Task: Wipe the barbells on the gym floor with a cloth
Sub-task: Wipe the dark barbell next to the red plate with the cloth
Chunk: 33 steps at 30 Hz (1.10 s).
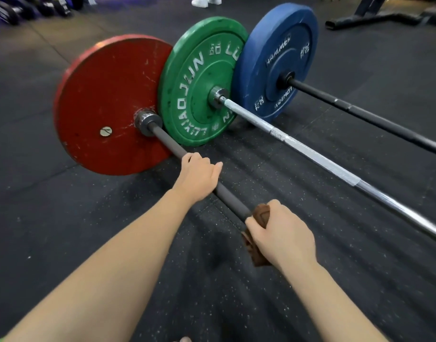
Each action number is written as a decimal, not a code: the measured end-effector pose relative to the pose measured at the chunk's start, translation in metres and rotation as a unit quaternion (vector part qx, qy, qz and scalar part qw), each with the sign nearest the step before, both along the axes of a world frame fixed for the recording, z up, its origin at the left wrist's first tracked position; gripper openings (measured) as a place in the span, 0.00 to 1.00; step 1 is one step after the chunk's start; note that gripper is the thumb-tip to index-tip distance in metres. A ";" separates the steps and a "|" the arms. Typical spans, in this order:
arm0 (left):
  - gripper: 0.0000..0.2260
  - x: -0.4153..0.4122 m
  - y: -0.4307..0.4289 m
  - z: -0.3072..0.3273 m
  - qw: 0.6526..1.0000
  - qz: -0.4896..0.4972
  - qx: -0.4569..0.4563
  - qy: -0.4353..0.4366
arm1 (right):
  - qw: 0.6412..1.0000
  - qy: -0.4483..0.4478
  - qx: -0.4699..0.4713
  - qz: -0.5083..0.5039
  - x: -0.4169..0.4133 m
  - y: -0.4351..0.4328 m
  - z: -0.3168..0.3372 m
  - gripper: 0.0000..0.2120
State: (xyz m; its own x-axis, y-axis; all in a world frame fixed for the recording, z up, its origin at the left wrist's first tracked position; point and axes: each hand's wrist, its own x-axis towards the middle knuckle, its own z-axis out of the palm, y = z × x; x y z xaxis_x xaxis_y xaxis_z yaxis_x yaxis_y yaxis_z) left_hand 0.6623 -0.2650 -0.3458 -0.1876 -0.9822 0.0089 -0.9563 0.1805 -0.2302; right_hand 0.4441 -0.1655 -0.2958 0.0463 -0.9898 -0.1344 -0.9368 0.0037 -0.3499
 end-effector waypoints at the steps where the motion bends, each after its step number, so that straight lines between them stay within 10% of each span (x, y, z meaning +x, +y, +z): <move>1: 0.26 -0.001 -0.001 0.000 1.000 -0.006 -0.003 -0.013 | 1.000 0.003 -0.006 -0.001 0.011 -0.007 -0.001 0.16; 33: 0.18 -0.003 -0.005 -0.005 0.993 0.060 -0.009 0.103 | 0.998 -0.049 -0.016 0.022 0.001 -0.001 -0.005 0.16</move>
State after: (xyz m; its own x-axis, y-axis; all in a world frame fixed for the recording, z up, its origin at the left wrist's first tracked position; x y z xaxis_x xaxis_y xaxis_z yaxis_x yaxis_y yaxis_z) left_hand 0.6594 -0.2704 -0.3506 -0.0615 -0.9967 0.0534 -0.9977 0.0599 -0.0307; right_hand 0.4448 -0.1662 -0.3007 0.1016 -0.9903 -0.0950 -0.8971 -0.0499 -0.4391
